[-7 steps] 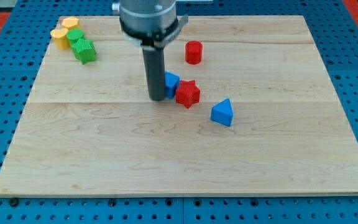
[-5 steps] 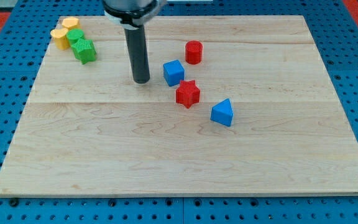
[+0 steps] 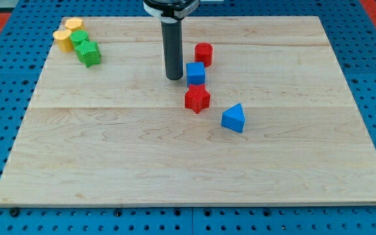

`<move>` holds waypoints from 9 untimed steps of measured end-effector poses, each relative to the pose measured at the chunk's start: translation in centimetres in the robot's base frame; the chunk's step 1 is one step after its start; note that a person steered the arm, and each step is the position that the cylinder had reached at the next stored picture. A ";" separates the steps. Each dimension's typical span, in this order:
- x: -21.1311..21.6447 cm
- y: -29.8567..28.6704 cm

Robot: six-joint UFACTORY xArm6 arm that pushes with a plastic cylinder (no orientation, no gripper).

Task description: Move your arm at blue triangle

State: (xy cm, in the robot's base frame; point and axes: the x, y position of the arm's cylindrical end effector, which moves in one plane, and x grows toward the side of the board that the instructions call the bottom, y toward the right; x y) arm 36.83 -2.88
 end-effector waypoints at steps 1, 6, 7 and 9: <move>0.0 0.0; 4.5 -11.1; 17.6 -14.6; 20.6 1.2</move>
